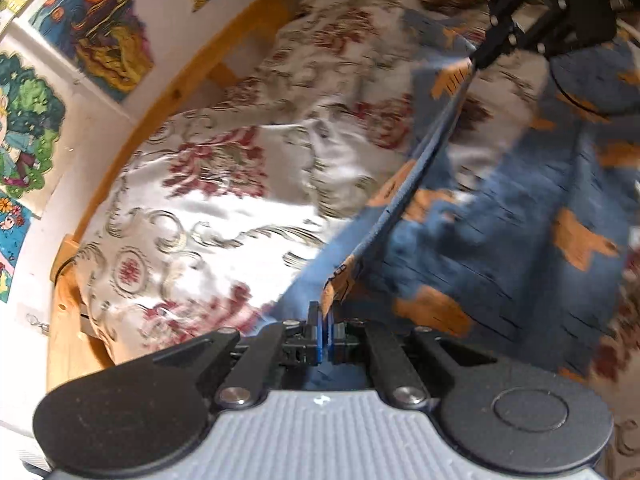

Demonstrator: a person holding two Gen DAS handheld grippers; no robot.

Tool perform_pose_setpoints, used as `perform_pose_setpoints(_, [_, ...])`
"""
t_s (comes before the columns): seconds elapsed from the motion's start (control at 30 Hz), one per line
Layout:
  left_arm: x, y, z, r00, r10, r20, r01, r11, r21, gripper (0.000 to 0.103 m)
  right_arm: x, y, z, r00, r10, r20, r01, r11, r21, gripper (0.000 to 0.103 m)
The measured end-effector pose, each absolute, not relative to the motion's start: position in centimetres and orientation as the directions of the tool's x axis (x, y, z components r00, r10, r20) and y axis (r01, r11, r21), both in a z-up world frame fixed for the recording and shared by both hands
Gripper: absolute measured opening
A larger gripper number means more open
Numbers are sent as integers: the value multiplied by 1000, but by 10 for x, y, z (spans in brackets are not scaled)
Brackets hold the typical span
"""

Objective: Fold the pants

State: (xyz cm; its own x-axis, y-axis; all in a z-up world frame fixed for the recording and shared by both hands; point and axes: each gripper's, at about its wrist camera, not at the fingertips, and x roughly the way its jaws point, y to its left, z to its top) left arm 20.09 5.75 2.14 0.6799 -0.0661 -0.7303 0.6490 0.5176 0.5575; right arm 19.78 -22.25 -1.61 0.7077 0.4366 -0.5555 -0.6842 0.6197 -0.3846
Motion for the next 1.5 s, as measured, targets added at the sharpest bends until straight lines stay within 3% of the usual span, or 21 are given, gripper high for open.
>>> perform_pose_setpoints(0.4, [133, 52, -19, 601, -15, -799, 660, 574, 485, 3, 94, -204, -55, 643, 390, -660, -736, 554, -389, 0])
perform_pose_setpoints(0.7, [127, 55, -24, 591, -2, -807, 658, 581, 480, 4, 90, -186, -59, 646, 358, -674, -728, 553, -405, 1])
perform_pose_setpoints(0.93, [119, 58, -17, 600, -28, -800, 627, 637, 448, 21, 85, -209, -46, 642, 371, -671, -691, 658, -298, 44])
perform_pose_setpoints(1.0, [113, 57, -16, 610, -37, -792, 620, 644, 448, 27, 77, -223, -36, 642, 370, -671, -675, 688, -266, 50])
perform_pose_setpoints(1.17, [99, 57, -7, 629, -105, -770, 598, 698, 394, 58, 40, -263, -10, 605, 335, -722, -642, 741, -193, 68])
perform_pose_setpoints(1.33, [81, 49, -4, 661, -133, -738, 569, 729, 379, 83, 10, -278, 16, 499, 317, -806, -673, 729, -130, 94])
perform_pose_setpoints(1.43, [75, 43, -5, 699, -128, -704, 539, 740, 401, 98, 8, -267, 23, 529, 301, -793, -668, 725, -170, 102])
perform_pose_setpoints(1.5, [79, 39, -8, 711, -110, -694, 530, 733, 427, 99, 18, -251, 13, 602, 262, -754, -654, 703, -279, 102])
